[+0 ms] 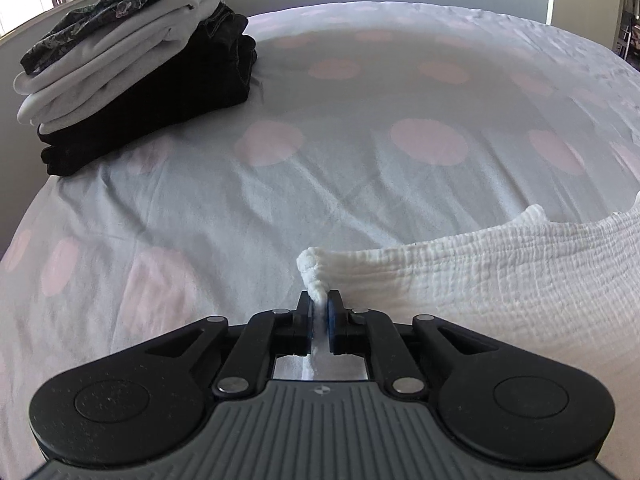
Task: Fold clothes
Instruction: 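Lower the hem onto the shirt and open both grippers, then press and smooth the folded white shirt with both open grippers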
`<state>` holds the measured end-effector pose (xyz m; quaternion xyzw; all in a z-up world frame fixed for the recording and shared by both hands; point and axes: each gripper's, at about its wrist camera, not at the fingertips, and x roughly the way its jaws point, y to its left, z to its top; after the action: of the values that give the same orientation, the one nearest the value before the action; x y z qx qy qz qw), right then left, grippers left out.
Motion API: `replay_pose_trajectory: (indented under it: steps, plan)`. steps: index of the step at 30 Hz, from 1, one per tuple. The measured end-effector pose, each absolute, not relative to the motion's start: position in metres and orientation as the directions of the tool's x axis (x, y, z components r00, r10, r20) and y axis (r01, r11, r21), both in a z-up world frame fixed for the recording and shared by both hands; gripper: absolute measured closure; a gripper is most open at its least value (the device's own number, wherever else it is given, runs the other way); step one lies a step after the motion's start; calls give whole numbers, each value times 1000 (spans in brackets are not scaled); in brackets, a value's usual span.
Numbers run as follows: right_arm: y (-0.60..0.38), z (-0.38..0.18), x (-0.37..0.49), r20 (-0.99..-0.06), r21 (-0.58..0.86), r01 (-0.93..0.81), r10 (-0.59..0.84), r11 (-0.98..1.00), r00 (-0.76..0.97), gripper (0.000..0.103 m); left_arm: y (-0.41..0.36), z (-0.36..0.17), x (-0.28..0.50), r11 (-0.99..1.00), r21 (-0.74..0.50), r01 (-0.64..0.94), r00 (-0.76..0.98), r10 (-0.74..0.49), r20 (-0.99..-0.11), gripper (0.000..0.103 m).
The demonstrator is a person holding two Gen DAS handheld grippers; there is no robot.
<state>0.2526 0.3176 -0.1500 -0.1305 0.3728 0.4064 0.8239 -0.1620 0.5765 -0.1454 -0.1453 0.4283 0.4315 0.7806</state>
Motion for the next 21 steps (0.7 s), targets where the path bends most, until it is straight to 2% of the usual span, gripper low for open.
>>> replay_pose_trajectory:
  steps: [2, 4, 5, 8, 12, 18, 21]
  plan:
    - [305, -141, 250, -709, 122, -734, 576, 668, 406, 81, 570, -132, -167, 551, 147, -822, 245, 574, -781, 90]
    - [287, -129, 242, -693, 166, -707, 591, 688, 413, 74, 559, -115, -173, 517, 155, -842, 228, 600, -767, 83]
    - [276, -123, 236, -683, 185, -695, 600, 694, 417, 71, 553, -106, -176, 508, 148, -848, 228, 603, -765, 83]
    - [243, -115, 214, -679, 246, -665, 615, 705, 401, 68, 529, -83, -181, 506, 95, -858, 249, 570, -783, 83]
    - [198, -121, 186, -712, 332, -600, 610, 728, 347, 58, 486, -55, -176, 522, 62, -850, 270, 535, -801, 83]
    - [154, -132, 179, -724, 466, -471, 629, 749, 284, 56, 420, -8, -153, 575, 49, -817, 328, 534, -779, 80]
    - [150, -127, 174, -704, 489, -475, 653, 732, 280, 56, 396, 14, -142, 572, -2, -820, 367, 524, -769, 78]
